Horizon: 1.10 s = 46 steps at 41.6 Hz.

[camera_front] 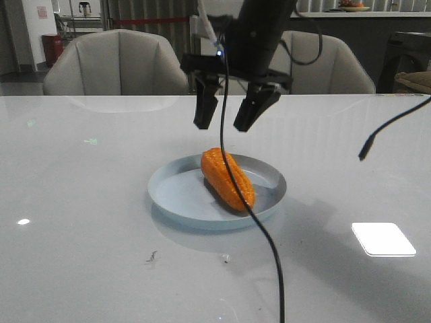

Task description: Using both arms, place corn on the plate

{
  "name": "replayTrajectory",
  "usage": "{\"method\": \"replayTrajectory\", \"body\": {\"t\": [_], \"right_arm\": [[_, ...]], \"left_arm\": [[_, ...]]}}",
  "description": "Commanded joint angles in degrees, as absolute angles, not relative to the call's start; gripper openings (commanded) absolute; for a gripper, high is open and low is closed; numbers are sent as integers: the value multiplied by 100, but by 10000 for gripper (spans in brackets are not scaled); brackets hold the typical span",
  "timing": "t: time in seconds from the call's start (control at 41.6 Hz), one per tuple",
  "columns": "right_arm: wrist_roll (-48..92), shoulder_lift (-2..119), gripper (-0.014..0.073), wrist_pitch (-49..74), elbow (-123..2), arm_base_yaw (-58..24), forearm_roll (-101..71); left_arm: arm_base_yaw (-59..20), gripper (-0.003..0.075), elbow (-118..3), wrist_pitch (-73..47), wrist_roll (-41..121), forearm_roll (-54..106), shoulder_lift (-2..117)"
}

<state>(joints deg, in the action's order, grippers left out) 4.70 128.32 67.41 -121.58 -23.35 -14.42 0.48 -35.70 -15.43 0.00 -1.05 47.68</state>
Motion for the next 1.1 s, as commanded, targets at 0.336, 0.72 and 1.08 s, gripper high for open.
{"method": "replayTrajectory", "body": {"t": [0.336, 0.72, 1.08], "right_arm": [[531, 10669, 535, 6848, -12671, -1786, -906], [775, 9040, 535, 6701, -11149, -661, -434], [820, 6552, 535, 4498, -7350, 326, -434]], "left_arm": [[57, 362, -3738, -1253, 0, -49, 4758], [57, 362, -3738, -1253, 0, -49, 4758], [57, 362, -3738, -1253, 0, -49, 4758]]}}
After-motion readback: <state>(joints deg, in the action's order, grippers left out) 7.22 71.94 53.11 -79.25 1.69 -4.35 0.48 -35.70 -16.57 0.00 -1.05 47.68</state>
